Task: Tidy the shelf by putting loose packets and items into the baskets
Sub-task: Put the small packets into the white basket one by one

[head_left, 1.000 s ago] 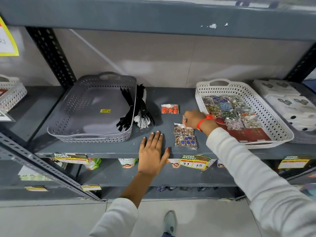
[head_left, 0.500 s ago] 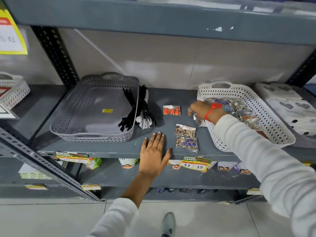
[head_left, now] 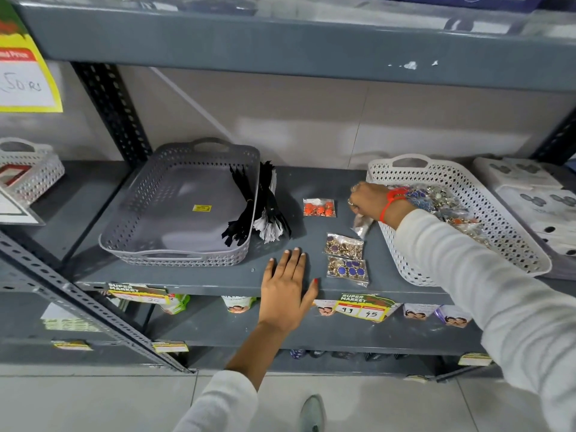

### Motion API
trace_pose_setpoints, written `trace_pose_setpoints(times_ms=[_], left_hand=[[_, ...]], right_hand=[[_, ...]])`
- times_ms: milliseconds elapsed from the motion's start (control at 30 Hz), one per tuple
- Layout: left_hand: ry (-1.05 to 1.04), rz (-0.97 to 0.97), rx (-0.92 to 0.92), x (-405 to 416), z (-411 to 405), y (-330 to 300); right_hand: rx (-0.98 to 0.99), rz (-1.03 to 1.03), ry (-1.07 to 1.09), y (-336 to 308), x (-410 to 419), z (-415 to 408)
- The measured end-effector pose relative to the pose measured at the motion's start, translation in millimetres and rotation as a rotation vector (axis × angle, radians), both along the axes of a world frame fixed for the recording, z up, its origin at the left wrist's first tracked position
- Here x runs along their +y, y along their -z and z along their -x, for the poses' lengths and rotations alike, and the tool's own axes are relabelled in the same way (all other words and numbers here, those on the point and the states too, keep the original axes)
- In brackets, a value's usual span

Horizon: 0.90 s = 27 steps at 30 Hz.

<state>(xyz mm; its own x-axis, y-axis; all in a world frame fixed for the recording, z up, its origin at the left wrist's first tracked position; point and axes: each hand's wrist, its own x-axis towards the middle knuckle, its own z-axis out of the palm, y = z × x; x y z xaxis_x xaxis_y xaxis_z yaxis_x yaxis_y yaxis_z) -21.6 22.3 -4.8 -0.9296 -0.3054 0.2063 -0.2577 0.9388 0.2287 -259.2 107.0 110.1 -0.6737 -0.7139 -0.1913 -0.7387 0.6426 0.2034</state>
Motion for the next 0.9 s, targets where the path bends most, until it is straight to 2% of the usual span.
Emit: trace_pose_setpoints(times_ms=[267,367,500,567,800,900], left_hand=[[-0.002,0.019,-0.013,-1,0,2],[-0.002,0.021,-0.016,-1,0,1],[0.0,0.026,-0.023,-1,0,2],[0.0,0.025,-0.019,-2,1,1],[0.004,0.026,-0.012,-2,1,2],[0.008,0.014,-0.02,-2,1,2]], right_hand=[[-0.293,0.559,0.252,-20,2,-11],[-0.458,0.622,0.336,-18,0,-17],[-0.633,0.599,0.459,-16,-6,-18],[-0.624,0.533,0.426,-16,-7,-20],[-0.293,0.432,0.275,-8,-6,-17],[-0.222,0.317,0.257,-4,-8,-15]])
